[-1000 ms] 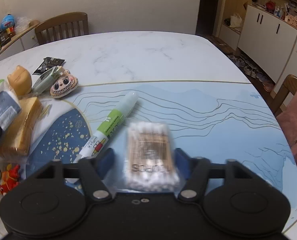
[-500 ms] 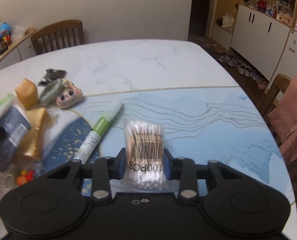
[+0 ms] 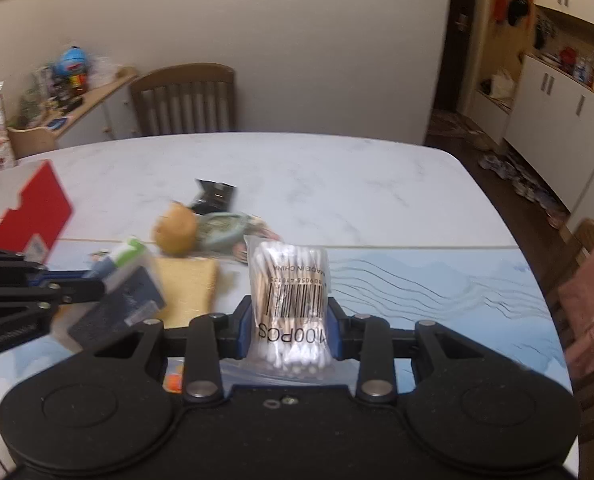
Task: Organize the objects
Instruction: 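Carry both items into the red box and open both tools to release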
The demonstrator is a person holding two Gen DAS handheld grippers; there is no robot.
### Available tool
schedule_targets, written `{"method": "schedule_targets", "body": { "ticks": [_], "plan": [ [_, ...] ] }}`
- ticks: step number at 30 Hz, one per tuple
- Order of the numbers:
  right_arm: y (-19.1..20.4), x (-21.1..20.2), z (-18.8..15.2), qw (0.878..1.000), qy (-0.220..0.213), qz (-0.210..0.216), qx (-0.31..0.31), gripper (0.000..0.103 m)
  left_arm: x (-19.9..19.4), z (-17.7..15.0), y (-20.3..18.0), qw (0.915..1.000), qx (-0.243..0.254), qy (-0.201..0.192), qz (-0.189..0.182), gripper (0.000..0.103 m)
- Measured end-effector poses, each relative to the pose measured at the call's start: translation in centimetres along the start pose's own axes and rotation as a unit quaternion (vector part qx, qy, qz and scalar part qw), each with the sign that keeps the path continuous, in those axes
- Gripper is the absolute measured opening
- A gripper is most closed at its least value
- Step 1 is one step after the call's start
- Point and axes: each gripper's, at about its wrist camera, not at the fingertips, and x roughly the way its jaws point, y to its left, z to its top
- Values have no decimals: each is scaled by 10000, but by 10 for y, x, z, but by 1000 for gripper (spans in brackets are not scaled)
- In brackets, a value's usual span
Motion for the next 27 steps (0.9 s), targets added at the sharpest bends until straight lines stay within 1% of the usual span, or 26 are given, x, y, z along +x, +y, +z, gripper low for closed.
{"method": "schedule_targets", "body": {
  "ticks": [7,12,18,23,27],
  "plan": [
    [50,-17,23,9983,-138,330,-453,35,-44,-1,30,9991,-260,-321,19,3],
    [85,-22,41,9953,-197,629,-712,35,-82,1,60,9972,-412,-612,128,3],
    [136,-18,61,9892,-214,989,-1056,35,-119,3,102,9940,-584,-810,446,3],
    [184,-9,74,9819,-237,1212,-1438,35,-138,0,140,9903,-745,-873,783,3],
    [220,2,83,9769,-215,1408,-1593,35,-148,-4,169,9874,-788,-876,1054,3]
  ]
}}
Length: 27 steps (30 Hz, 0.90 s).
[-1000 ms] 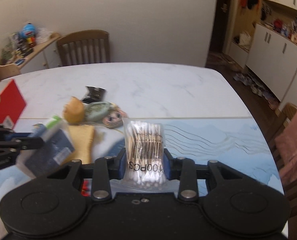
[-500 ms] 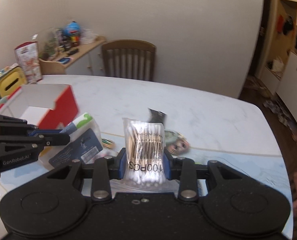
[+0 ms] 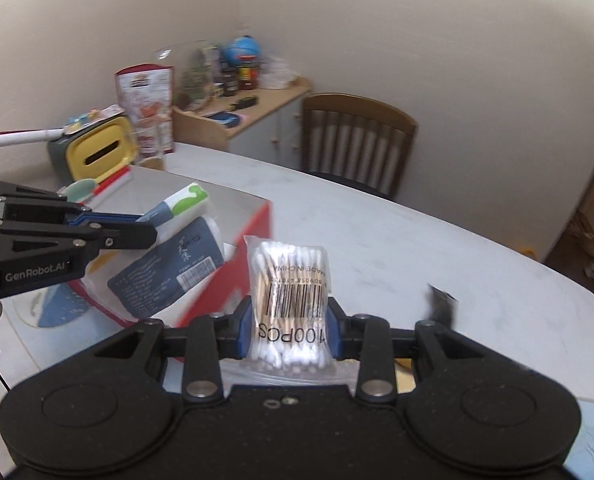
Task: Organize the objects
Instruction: 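Carry both items into the red box and open both tools to release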
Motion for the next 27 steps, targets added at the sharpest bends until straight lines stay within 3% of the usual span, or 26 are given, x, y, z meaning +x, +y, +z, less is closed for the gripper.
{"method": "schedule_targets", "body": {
  "ticks": [7,15,27],
  "plan": [
    [39,44,28,9992,143,379,10,35,3,-2,55,9992,-17,-31,394,3],
    [78,106,40,9964,598,547,-260,35,24,-20,98,9963,152,319,781,3],
    [111,167,32,9892,1180,588,-632,35,76,-46,128,9906,89,1103,800,3]
  ]
}}
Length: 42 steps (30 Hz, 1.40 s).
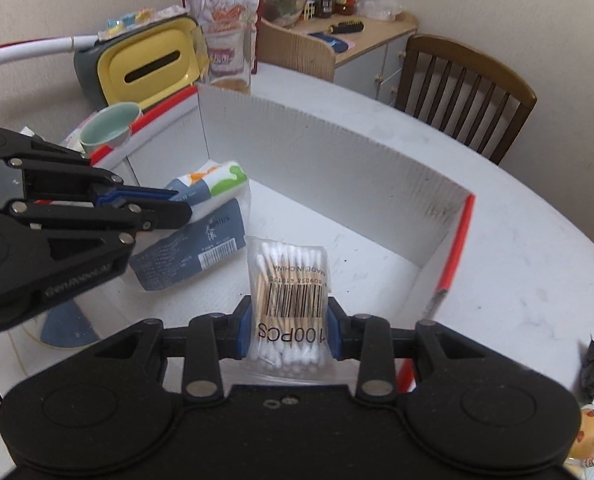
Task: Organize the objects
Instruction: 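Carry both items into the red box and open both tools to release, then withdraw both tools from the box back toward the table items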
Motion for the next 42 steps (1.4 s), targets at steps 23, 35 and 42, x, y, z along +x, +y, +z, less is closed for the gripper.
{"method": "schedule_targets", "body": {
  "ticks": [23,35,42],
  "plan": [
    [3,6,2,9996,11,-77,-268,50,20,1,15,9981,-239,565,-44,4],
    [-8,-33,-3,9992,-386,37,-26,59,-3,4,5,9990,-109,433,60,4],
    [-11,-60,-12,9981,-603,140,-22,63,-20,5,-4,9994,-141,318,92,4]
  ]
}}
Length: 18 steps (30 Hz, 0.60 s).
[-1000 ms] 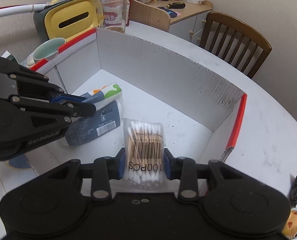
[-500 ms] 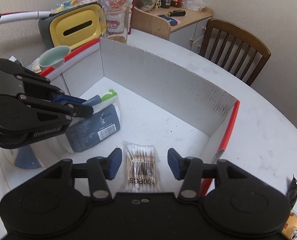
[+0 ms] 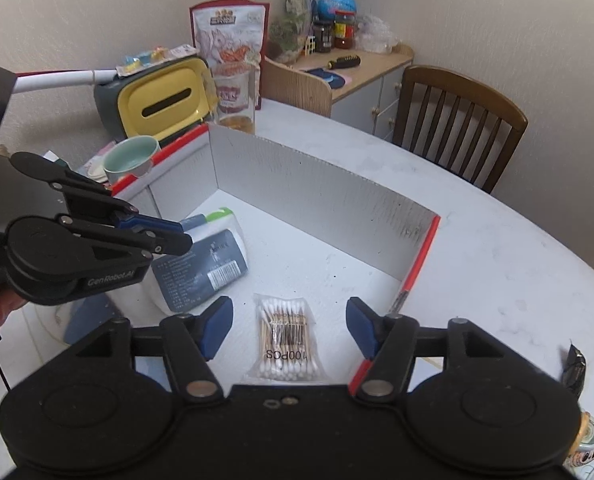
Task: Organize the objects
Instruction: 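Withdraw both tools from the box back toward the table items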
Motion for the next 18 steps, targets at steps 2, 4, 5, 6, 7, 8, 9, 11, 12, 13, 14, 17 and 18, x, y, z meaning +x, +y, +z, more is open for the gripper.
{"method": "schedule_targets", "body": {
  "ticks": [2,4,5,6,7,8,9,11,12,13,14,17,18],
  "plan": [
    [-1,-9,-3,10000,-63,1,-1,63,-4,-1,-3,10000,-11,-22,7,4],
    [-3,-17,-6,9999,-132,11,13,64,-9,-1,-6,10000,-57,-45,-22,4],
    [-4,-21,-8,9999,-165,9,28,64,-12,-1,-8,9999,-69,-67,-33,4],
    [-5,-26,-10,9998,-197,16,47,65,-15,-1,-11,9999,-77,-99,-54,4],
    [-7,-31,-12,9997,-231,29,64,65,-18,-2,-14,9999,-79,-129,-82,4],
    [-8,-35,-14,9996,-257,28,82,65,-22,-2,-17,9998,-86,-165,-114,4],
    [-10,-40,-16,9995,-282,25,106,66,-26,-2,-21,9996,-102,-202,-151,5],
    [-15,-51,-23,9992,-359,28,166,67,-34,-1,-29,9994,-128,-267,-201,5],
    [-17,-56,-26,9990,-391,12,202,67,-38,-1,-34,9992,-143,-301,-215,5],
    [-19,-62,-29,9988,-433,-13,240,67,-42,0,-39,9991,-147,-329,-219,5],
    [-22,-67,-33,9985,-478,-30,275,67,-47,1,-45,9989,-146,-375,-247,5],
    [-29,-84,-44,9976,-592,-109,353,68,-60,4,-60,9977,-213,-508,-383,5],
    [-32,-89,-48,9971,-623,-110,414,69,-63,5,-65,9974,-250,-544,-407,5]
  ]
}}
